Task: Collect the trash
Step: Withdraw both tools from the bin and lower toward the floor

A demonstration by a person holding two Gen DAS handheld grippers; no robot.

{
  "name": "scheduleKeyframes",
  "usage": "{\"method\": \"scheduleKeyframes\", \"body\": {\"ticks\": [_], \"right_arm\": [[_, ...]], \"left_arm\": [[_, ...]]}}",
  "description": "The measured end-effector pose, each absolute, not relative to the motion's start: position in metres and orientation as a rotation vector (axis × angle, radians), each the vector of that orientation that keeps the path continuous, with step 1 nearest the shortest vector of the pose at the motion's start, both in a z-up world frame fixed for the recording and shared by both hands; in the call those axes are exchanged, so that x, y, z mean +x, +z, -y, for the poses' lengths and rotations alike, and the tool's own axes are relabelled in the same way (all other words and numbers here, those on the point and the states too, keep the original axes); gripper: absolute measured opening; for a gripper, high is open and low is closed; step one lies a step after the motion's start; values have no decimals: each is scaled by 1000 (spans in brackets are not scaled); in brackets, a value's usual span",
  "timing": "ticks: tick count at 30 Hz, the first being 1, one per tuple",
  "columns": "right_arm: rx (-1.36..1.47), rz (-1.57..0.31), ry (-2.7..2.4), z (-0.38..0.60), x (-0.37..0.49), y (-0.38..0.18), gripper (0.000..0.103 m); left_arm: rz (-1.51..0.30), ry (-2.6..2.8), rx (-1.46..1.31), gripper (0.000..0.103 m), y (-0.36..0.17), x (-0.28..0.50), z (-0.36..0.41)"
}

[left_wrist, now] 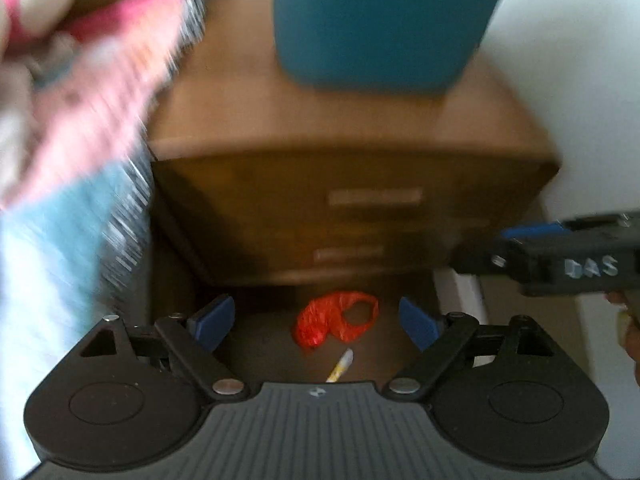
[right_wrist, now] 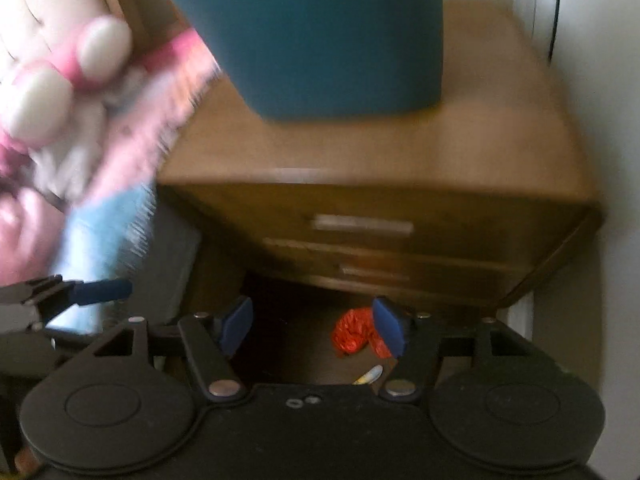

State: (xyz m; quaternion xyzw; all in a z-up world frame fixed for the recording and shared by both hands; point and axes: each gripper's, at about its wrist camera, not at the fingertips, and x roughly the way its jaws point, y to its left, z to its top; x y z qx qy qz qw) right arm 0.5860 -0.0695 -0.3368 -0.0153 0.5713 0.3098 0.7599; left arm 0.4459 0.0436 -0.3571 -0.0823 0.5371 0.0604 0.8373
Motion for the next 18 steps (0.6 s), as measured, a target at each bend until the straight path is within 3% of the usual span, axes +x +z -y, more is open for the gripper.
{"method": "scheduleKeyframes", "body": {"ticks": [9,18], "right_arm": [[-47,-1352,700,58,590,-534,68],[-251,-1384,842,15,593,-670,69]], "left_arm": [[-1305,102,-187,90,-555,447,-14],[-1384,142,-172,90,-693,448,-8]]}}
